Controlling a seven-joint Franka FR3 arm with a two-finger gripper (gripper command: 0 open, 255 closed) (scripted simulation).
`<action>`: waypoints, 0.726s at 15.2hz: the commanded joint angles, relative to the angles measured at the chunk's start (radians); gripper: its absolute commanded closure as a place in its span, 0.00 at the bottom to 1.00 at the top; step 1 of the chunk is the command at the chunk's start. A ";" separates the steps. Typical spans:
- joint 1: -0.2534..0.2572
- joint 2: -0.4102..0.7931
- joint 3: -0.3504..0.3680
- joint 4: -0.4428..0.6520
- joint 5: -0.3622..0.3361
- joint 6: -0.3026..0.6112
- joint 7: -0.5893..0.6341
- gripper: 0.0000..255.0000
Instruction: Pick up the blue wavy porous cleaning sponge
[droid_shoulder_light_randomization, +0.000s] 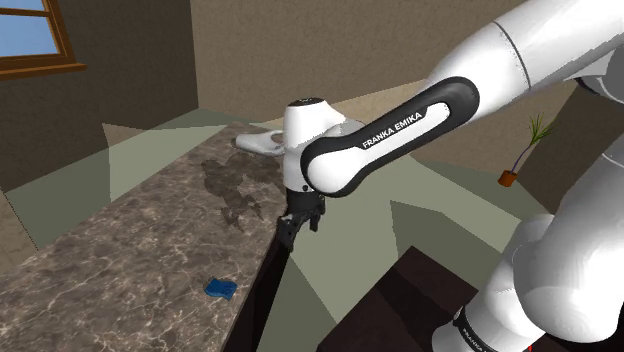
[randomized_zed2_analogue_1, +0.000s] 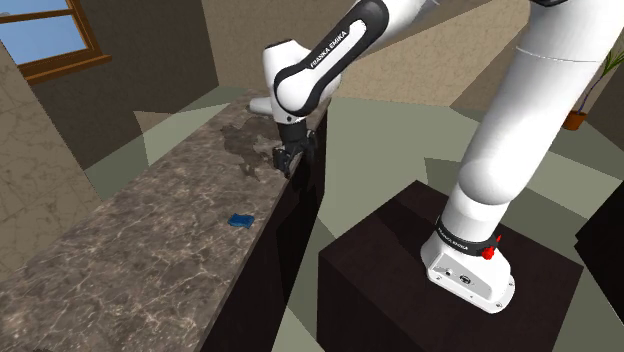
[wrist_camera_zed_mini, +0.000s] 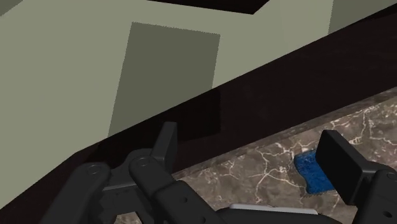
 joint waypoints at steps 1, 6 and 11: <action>0.010 0.081 0.013 0.038 -0.020 0.047 0.036 0.00; 0.050 0.274 0.023 0.159 -0.084 0.122 0.125 0.00; 0.107 0.463 0.012 0.310 -0.146 0.165 0.201 0.00</action>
